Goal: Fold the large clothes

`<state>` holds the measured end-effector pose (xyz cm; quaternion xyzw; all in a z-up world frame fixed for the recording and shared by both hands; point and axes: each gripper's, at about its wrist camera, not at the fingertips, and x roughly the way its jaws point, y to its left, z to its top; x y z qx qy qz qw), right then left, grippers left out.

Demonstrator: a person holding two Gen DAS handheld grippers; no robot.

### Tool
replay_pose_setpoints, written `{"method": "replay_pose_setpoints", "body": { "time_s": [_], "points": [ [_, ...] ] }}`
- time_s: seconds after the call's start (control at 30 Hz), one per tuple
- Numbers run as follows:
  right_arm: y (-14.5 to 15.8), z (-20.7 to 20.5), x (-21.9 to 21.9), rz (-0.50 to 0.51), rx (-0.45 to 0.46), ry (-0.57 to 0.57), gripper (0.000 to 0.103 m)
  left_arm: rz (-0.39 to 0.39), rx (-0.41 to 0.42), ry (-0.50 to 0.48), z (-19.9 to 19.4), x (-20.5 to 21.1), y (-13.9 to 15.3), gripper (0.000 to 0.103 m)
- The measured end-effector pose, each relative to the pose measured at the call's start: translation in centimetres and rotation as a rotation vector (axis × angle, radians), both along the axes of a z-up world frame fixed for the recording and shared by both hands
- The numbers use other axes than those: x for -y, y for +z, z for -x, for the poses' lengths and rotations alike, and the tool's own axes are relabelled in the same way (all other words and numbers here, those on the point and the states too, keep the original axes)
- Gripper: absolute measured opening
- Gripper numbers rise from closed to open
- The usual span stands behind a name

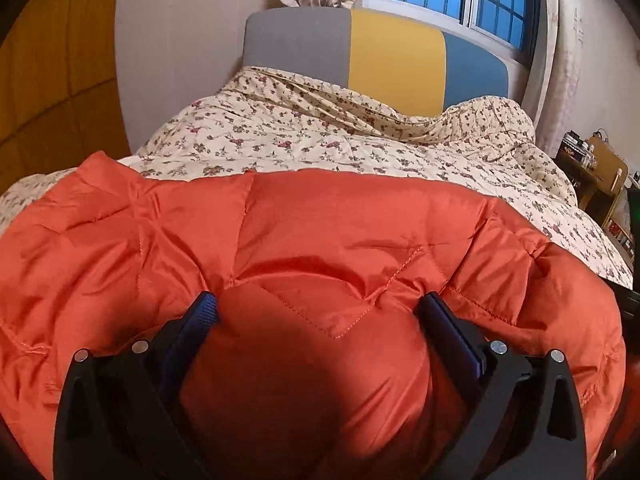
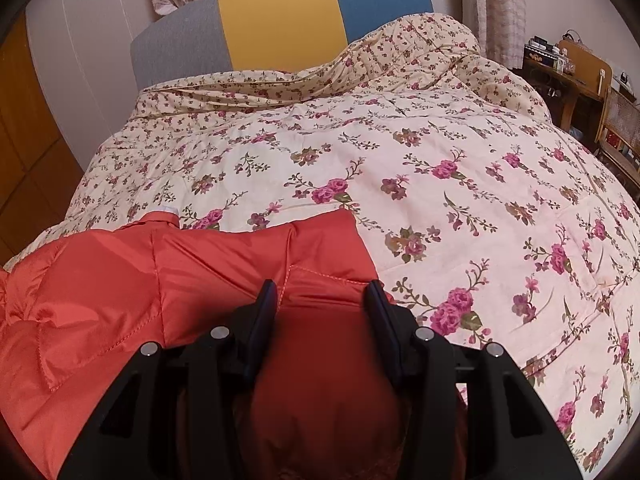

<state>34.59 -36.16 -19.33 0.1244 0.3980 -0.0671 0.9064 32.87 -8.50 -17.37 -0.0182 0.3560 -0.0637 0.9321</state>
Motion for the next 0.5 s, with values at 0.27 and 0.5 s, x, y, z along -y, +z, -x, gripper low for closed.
{"method": "replay_pose_setpoints", "body": {
  "time_s": [0.27,0.5],
  "points": [
    [4.7,4.8,-2.5,-0.134,0.170,0.106,0.047,-0.004,-0.002,0.001,0.3,0.0,0.0,0.100],
    [2.8,4.2,-8.5,-0.035,0.145,0.226,0.048,0.011,0.004,-0.001,0.6,-0.3,0.0,0.100]
  ]
}}
